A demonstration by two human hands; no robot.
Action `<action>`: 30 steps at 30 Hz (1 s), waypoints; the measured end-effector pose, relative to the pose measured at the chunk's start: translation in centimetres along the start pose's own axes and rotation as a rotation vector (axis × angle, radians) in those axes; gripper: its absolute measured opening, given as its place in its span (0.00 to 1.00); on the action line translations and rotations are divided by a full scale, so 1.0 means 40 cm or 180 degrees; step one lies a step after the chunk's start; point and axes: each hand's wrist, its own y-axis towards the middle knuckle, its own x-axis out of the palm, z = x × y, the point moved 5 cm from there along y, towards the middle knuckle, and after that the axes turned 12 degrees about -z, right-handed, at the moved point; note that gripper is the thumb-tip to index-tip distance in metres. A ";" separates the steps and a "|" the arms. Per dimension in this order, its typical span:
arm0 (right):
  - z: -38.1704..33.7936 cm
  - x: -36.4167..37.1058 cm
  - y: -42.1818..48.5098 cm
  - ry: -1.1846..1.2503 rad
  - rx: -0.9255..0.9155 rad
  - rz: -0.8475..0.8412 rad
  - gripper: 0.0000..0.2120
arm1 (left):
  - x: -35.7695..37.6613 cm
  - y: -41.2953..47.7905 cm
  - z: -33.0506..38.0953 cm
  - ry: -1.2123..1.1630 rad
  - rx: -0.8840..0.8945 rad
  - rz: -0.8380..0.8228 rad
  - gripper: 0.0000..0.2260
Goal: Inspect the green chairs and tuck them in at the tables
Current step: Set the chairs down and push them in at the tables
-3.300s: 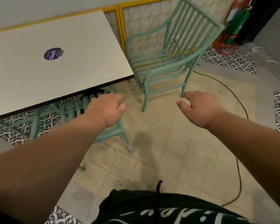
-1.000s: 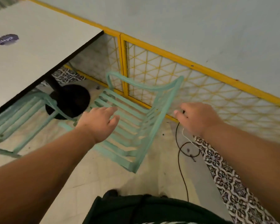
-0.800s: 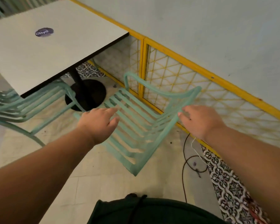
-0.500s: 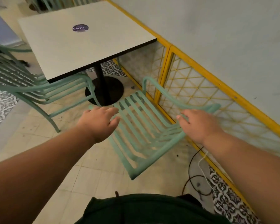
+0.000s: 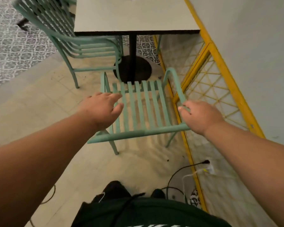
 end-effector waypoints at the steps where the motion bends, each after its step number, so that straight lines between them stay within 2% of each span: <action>1: 0.000 0.010 0.005 0.0019 -0.0047 -0.0050 0.25 | 0.006 -0.004 0.006 -0.0040 -0.0025 0.0013 0.26; 5: -0.015 0.000 0.024 0.0101 -0.0154 -0.0042 0.25 | 0.000 -0.026 0.004 -0.0010 -0.0120 0.0117 0.26; 11: -0.016 -0.076 0.047 0.0048 -0.0279 0.0361 0.24 | -0.030 -0.016 -0.021 -0.0020 -0.0123 0.0338 0.27; 13: -0.006 -0.064 0.049 0.0108 -0.0246 0.0378 0.24 | 0.000 -0.015 -0.016 -0.0087 -0.0100 0.0250 0.27; 19: 0.025 0.089 0.074 0.0039 -0.0354 -0.0071 0.24 | 0.158 -0.003 0.028 -0.0089 -0.0092 -0.0191 0.26; 26: 0.079 0.183 0.120 -0.0088 -0.0465 -0.0388 0.23 | 0.280 0.026 0.070 0.0034 -0.0108 -0.0254 0.30; 30: 0.091 0.220 0.138 -0.0178 -0.0506 -0.0444 0.27 | 0.288 0.047 0.080 0.0122 -0.0167 -0.0200 0.33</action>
